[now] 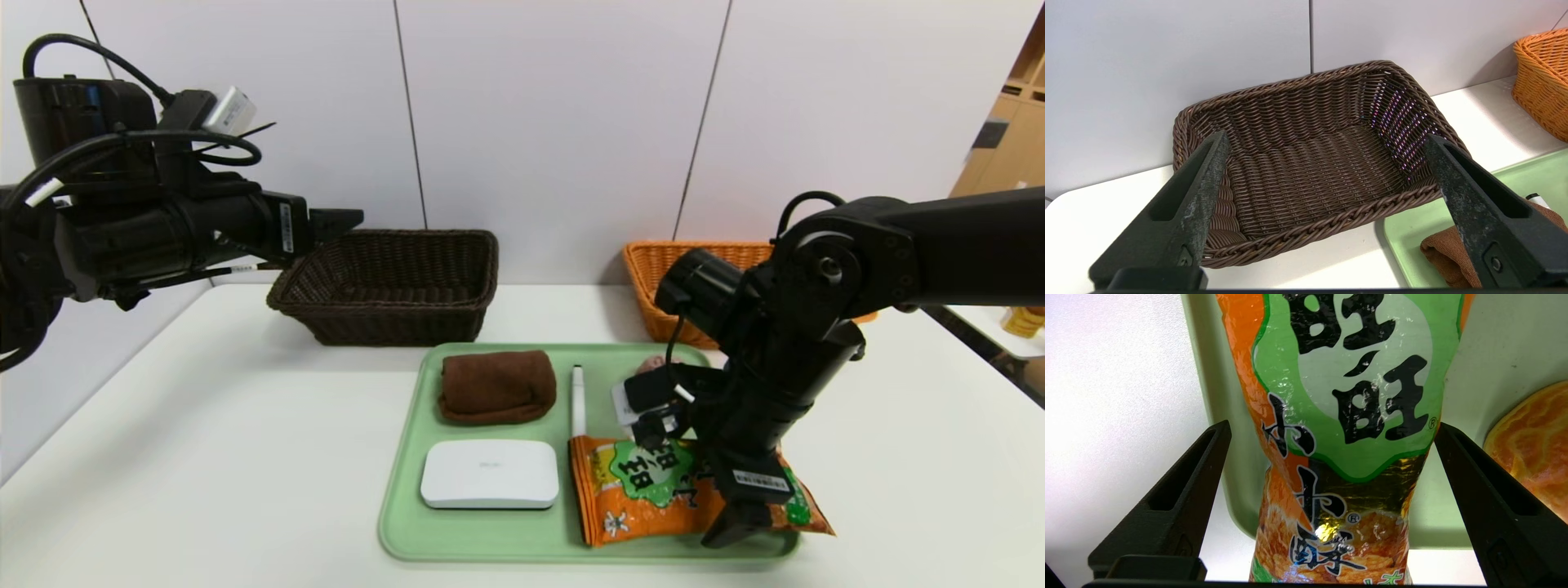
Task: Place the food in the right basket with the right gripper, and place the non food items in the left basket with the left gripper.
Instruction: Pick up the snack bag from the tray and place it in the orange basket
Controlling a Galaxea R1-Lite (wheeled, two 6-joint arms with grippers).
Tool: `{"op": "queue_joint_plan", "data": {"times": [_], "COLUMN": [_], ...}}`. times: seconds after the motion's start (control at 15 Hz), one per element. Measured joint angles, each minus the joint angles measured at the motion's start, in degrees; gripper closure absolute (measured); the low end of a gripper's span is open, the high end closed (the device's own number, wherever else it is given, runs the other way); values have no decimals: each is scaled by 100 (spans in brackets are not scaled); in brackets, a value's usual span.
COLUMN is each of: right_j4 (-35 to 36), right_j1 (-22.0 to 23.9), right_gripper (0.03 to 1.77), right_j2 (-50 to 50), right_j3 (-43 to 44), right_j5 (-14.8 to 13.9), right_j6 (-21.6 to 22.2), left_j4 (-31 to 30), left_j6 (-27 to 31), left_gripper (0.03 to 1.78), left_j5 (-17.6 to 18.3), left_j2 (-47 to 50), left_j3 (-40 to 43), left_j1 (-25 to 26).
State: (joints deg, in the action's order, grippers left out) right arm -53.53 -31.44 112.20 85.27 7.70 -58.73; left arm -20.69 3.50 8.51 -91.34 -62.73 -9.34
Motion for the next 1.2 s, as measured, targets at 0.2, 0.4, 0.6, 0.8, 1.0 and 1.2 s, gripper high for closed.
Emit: {"op": "queue_joint_plan", "data": {"times": [0.2, 0.4, 0.6, 0.8, 1.0, 1.2], "right_j4": [65, 67, 69, 63, 28, 0], "right_j1": [-4, -23, -30, -52, -117, -207], "right_gripper": [9, 60, 95, 141, 141, 141], "right_j2": [56, 83, 89, 65, -29, -201], "right_j3": [1, 0, -10, 0, -10, -13], "right_j5": [-5, -2, -5, -2, 17, 34], "right_j6": [74, 48, 46, 46, 69, 77], "left_j4": [0, 0, -1, 0, 0, 2], "left_j6": [5, 5, 5, 2, 0, 0], "left_gripper": [12, 12, 12, 12, 12, 12], "left_j5": [-5, -5, 2, 6, -2, -5], "left_j2": [9, 11, 15, 35, 44, 44], "left_j3": [0, -2, -7, -7, -7, -9], "left_j1": [2, -5, -17, -22, -22, -22]}}
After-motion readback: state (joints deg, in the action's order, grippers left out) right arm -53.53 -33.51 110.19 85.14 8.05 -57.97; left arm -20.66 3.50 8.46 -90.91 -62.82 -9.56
